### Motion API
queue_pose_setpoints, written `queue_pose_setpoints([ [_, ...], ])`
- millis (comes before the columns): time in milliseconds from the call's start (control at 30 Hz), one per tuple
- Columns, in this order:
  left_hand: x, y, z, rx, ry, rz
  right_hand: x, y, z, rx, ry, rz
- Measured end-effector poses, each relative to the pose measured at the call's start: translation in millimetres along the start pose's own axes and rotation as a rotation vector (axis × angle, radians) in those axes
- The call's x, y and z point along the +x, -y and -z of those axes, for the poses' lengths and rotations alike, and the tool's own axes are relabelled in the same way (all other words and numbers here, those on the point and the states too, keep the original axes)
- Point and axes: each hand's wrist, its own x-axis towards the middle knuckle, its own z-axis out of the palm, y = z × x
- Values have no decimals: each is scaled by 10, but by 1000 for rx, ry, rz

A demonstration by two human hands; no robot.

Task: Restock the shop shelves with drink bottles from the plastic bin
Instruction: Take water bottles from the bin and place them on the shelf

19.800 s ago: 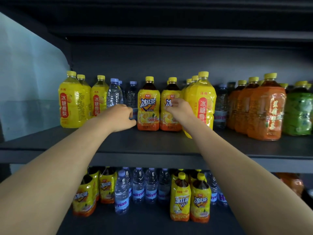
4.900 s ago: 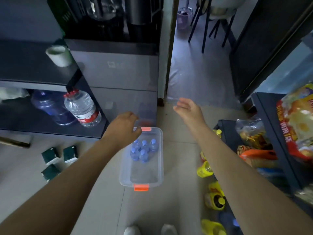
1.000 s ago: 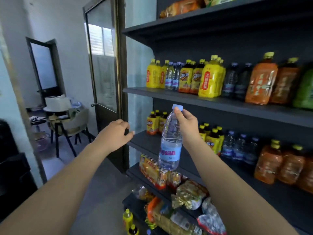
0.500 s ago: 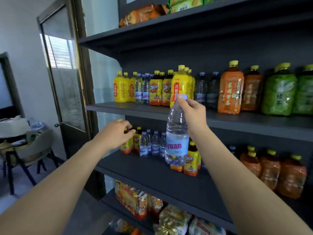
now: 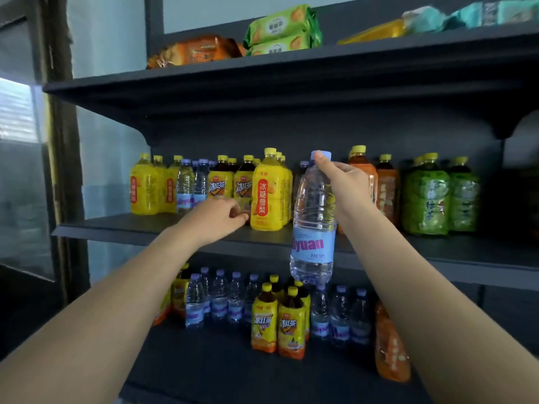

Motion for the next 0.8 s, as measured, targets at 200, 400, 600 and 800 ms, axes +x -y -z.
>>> queue_pose_setpoints([
  [200,642,49,-386,-98,78,-120,292,32,-104,-84,-97,62],
  [400,1040,105,-793,-240,206,-290,674,-79,-247,-138,-202,100],
  [600,1258,194,-993,-261,349,-394,1043,-260,-316,-187,-228,90],
  [800,1412,304,-1125,-298,417,-444,1386,-501,-352,-154,-192,79],
])
